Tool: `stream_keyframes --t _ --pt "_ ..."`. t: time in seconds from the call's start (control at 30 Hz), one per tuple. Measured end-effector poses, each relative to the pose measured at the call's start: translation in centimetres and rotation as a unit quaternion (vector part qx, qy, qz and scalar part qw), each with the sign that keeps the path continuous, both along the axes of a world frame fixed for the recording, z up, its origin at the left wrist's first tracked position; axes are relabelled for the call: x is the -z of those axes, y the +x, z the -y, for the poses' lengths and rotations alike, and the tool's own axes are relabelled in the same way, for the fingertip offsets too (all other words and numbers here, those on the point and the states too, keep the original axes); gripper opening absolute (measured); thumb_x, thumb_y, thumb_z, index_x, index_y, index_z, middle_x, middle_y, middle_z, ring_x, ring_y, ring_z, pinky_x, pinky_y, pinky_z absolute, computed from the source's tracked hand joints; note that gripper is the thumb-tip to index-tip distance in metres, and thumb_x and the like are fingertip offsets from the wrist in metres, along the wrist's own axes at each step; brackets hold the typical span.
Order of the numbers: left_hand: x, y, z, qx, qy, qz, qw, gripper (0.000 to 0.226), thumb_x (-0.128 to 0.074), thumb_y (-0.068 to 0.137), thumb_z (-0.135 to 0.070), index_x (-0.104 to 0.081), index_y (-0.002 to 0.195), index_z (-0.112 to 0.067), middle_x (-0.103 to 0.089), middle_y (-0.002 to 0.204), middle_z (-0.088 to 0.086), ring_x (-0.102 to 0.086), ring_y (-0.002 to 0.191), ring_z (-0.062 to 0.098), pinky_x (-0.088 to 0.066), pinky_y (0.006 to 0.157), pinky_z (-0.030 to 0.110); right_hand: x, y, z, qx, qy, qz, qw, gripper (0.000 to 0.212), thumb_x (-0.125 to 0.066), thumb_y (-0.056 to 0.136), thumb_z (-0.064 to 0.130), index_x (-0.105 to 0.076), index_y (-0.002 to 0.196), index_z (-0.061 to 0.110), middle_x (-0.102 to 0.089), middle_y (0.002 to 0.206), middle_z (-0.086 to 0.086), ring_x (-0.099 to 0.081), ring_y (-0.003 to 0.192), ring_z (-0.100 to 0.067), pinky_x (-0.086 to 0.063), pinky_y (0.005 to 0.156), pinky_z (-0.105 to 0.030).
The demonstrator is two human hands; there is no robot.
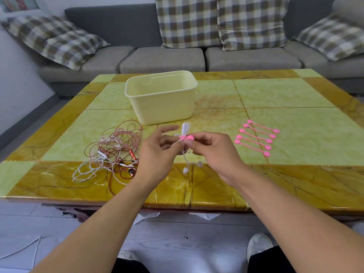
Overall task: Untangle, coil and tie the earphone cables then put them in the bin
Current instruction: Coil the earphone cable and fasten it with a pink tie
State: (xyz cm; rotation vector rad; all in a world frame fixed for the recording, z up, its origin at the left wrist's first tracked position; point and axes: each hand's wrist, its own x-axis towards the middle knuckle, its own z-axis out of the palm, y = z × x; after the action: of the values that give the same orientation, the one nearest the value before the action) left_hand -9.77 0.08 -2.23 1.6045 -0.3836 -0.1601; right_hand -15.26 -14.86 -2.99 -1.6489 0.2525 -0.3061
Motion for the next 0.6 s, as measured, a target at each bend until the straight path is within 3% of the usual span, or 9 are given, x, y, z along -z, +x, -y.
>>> stream_keyframes --t 0.13,0.27,0.43,0.53,0.6 --pt "0.3 -0.2 0.4 0.016 -0.008 -0.052 0.998 0.047 -0.082 0.083 -0.01 -0.056 0.12 -0.019 -0.077 0.098 0.004 -0.075 0.09 0.019 -0.059 0.083 0.034 -0.3 -0.2 0.1 0.01 0.005 -0.012 1.0 0.008 -0.077 0.089 0.022 -0.081 0.095 0.026 -0.079 0.09 0.008 -0.07 0.085 0.0 -0.051 0.071 -0.014" --pt "0.7 -0.7 1.1 -0.005 0.008 -0.023 1.0 0.06 -0.087 0.076 -0.01 -0.053 0.125 -0.022 -0.074 0.099 0.0 -0.073 0.088 0.014 -0.058 0.073 0.026 -0.5 -0.4 -0.1 0.023 0.046 -0.055 0.997 0.01 -0.079 0.086 0.033 -0.082 0.093 0.026 -0.078 0.091 0.011 -0.067 0.088 -0.005 -0.048 0.072 -0.023" --pt "0.3 -0.8 1.4 -0.016 0.049 0.038 0.998 0.042 -0.079 0.083 -0.005 -0.053 0.112 -0.019 -0.076 0.085 -0.001 -0.064 0.064 0.006 -0.047 0.06 0.015 -0.8 -0.5 0.4 0.043 0.052 -0.085 0.994 0.032 -0.083 0.078 0.046 -0.077 0.098 0.022 -0.076 0.095 0.004 -0.065 0.085 -0.005 -0.05 0.073 -0.027" --pt "0.3 -0.7 1.2 0.017 0.083 0.051 0.995 0.033 -0.073 0.083 -0.001 -0.057 0.106 -0.018 -0.076 0.079 -0.001 -0.053 0.051 0.008 -0.04 0.049 0.017 -1.1 -0.6 0.9 0.015 0.04 -0.056 0.998 0.037 -0.084 0.082 0.034 -0.07 0.115 0.026 -0.078 0.095 0.001 -0.066 0.081 0.001 -0.049 0.073 -0.027" --pt "0.2 -0.7 1.1 0.034 0.086 0.047 0.995 0.029 -0.073 0.085 -0.003 -0.06 0.106 -0.018 -0.076 0.081 0.0 -0.054 0.052 0.012 -0.041 0.047 0.02 -1.3 -0.7 1.2 -0.008 0.025 -0.039 0.999 0.032 -0.082 0.085 0.023 -0.071 0.115 0.025 -0.078 0.094 -0.002 -0.067 0.081 -0.004 -0.049 0.07 -0.027"
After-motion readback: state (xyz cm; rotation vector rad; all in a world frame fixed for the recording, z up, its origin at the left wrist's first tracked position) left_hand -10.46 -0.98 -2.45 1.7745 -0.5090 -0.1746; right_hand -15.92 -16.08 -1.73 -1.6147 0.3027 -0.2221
